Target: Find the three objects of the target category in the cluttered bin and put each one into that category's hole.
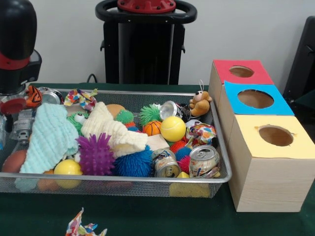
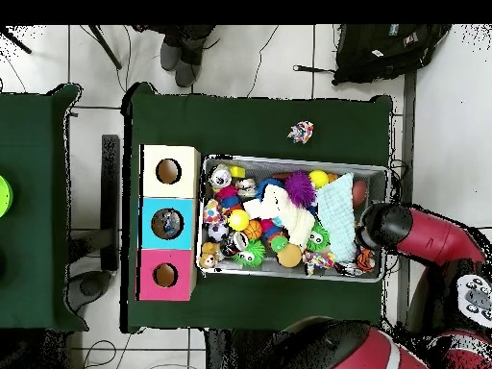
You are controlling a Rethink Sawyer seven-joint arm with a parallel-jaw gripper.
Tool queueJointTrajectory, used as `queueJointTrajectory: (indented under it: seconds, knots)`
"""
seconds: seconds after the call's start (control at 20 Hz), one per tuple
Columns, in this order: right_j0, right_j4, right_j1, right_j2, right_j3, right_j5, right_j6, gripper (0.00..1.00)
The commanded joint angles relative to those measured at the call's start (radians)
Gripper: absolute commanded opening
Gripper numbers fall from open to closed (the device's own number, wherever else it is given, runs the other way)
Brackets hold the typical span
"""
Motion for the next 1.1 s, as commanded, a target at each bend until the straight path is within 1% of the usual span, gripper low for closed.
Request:
queueJointTrajectory:
  seconds: [0.05,0.1,0.15,0.4,0.55,0.6,0.95,1.1]
  knots:
    - [-0.024,0.025,0.016,0.122,-0.028,-0.244,0.098,1.0]
    - [-0.025,0.024,0.014,0.124,-0.023,-0.251,0.098,1.0]
    - [-0.027,0.023,0.014,0.125,-0.02,-0.257,0.099,0.0]
    - [-0.031,0.018,0.015,0.126,-0.015,-0.292,0.106,0.0]
    - [-0.022,0.023,0.016,0.119,-0.021,-0.273,0.107,0.0]
    - [-0.024,0.034,0.013,0.123,-0.012,-0.267,0.108,0.0]
    - [-0.026,0.049,0.013,0.127,-0.003,-0.283,0.09,0.0]
    - [-0.024,0.051,0.002,0.13,0.01,-0.279,0.082,0.0]
